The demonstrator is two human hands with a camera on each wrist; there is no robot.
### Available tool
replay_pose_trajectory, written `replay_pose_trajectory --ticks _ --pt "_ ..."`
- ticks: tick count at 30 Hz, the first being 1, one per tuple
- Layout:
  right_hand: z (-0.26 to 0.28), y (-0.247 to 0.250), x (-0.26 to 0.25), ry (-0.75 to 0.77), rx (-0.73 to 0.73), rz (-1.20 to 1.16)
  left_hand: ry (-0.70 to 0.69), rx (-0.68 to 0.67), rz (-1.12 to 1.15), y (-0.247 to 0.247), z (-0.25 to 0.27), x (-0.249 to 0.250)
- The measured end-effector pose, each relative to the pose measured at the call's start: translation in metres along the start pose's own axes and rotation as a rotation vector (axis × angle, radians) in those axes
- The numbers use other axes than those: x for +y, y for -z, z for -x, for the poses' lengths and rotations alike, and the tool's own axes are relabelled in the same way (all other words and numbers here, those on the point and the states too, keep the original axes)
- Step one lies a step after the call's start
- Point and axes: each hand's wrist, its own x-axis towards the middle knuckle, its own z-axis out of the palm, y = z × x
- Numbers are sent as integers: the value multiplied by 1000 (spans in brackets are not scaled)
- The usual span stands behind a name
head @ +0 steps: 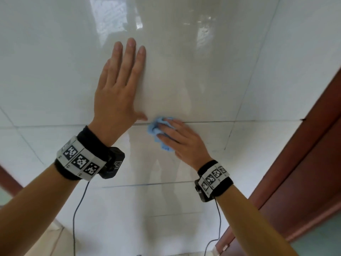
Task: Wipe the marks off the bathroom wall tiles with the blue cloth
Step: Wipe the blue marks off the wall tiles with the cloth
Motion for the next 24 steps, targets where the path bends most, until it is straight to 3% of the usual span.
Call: replay_pose_trajectory --ticks 3,7,10,13,18,21,24 --pt "-16 23 20 -217 205 -21 -8 -10 2 2 1 -2" --pt "-76 61 60 -541 558 109 -4 -18 -2 2 2 -2" --pt "-105 60 63 -649 690 108 -8 -24 -13 1 1 -3" --pt "-94 34 44 -602 585 133 -6 -23 -6 1 2 -4" --pt "-18 -13 2 -263 197 -1 -7 -8 19 1 3 -3" --pt "14 -11 -15 -140 -11 -53 2 -21 33 4 7 2" --pt "13 16 -2 -126 17 -48 -25 -20 43 12 4 13"
